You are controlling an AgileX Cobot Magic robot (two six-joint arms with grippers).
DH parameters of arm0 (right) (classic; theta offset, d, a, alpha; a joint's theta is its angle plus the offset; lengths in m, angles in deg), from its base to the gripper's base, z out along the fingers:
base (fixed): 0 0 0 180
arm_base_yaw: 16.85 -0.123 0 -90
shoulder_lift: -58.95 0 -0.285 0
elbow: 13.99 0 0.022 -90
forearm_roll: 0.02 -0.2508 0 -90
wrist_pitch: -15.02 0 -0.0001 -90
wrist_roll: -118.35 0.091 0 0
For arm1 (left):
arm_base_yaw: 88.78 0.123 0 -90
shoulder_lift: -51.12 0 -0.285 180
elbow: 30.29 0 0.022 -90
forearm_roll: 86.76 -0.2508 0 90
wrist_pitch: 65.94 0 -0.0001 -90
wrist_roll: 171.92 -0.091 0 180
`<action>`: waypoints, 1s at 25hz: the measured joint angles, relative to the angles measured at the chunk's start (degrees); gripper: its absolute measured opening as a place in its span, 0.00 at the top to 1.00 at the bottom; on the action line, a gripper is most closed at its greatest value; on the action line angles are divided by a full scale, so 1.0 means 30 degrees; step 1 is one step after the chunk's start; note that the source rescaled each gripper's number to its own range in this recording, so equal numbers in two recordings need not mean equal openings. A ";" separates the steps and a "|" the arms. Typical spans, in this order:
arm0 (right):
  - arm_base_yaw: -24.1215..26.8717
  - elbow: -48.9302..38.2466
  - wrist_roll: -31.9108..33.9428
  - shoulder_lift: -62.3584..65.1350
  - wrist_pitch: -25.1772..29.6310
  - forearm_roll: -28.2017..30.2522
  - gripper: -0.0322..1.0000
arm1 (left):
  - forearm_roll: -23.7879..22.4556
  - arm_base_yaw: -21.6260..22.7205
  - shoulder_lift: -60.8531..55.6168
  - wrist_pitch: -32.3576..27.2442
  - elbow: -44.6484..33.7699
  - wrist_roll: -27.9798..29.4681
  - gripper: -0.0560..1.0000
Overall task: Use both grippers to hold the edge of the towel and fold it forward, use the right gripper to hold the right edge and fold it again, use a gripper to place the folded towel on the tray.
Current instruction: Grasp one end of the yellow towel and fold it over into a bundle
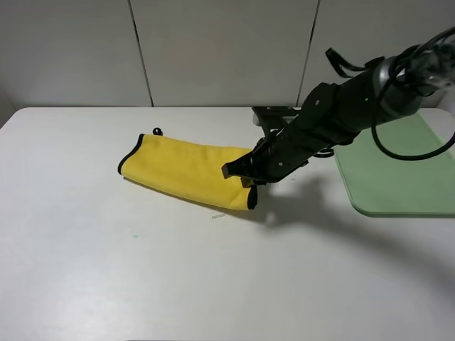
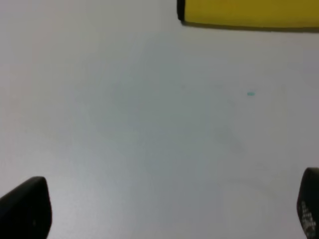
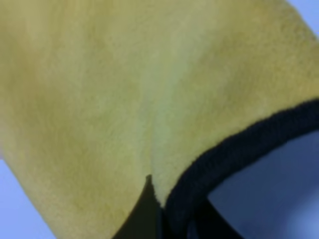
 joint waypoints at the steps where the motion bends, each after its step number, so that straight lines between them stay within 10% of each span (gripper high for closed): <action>1: 0.0375 0.0000 0.0273 0.0343 0.0409 0.0624 0.95 | 0.0000 0.0000 0.0000 0.0000 0.0000 0.0000 0.00; 25: 0.5808 0.0366 0.4218 0.4255 0.8064 1.1328 0.95 | 0.0000 0.0000 0.0000 0.0015 0.0000 0.0000 0.00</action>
